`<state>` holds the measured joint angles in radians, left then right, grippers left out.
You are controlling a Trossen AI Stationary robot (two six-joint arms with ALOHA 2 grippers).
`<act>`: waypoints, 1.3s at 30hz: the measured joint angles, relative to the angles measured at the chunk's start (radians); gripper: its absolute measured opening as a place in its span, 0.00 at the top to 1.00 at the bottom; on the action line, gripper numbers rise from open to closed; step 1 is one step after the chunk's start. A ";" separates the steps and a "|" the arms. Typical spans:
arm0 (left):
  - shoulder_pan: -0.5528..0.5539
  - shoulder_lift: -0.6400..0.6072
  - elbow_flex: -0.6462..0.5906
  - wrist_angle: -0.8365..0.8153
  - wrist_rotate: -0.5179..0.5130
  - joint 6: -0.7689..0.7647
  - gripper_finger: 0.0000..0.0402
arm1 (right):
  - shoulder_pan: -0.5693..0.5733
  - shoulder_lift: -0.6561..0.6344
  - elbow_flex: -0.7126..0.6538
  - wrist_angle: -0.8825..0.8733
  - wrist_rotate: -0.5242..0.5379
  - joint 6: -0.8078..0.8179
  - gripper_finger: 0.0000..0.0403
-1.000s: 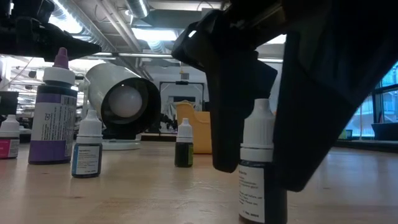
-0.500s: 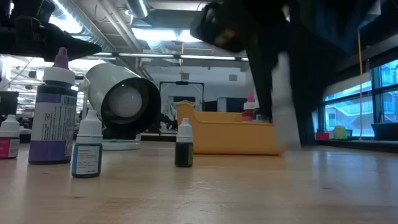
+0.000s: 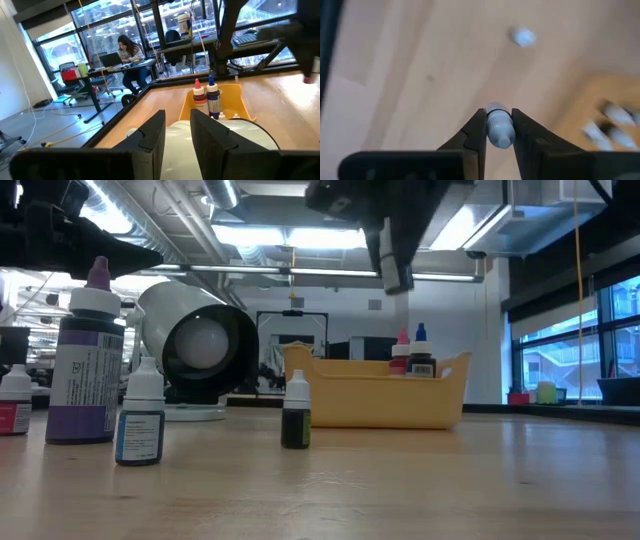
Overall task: Pick & Place food coloring
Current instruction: Put the small red food coloring bottle into the yellow bin
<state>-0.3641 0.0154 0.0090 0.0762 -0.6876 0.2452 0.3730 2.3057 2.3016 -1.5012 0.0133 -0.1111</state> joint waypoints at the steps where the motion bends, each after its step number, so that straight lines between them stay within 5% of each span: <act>1: 0.000 0.000 0.000 0.000 0.000 0.000 0.78 | -0.016 -0.013 0.000 -0.002 0.022 -0.005 0.82; 7: 0.000 0.000 0.000 0.001 0.000 0.000 0.78 | -0.129 -0.079 -0.073 0.065 0.081 -0.064 0.82; 17: 0.000 0.000 0.000 0.001 0.000 -0.086 0.78 | -0.313 -0.138 -0.393 0.290 0.071 -0.179 0.81; 26: 0.000 0.000 0.000 0.001 0.000 -0.008 0.78 | -0.367 -0.331 -0.668 0.529 0.065 -0.156 0.81; 39: 0.000 0.000 0.000 0.003 0.000 0.091 0.78 | -0.411 -0.349 -0.706 0.593 0.072 -0.183 0.80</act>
<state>-0.3640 0.0158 0.0090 0.0792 -0.6881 0.3359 -0.0381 1.9569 1.5959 -0.9084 0.0849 -0.2941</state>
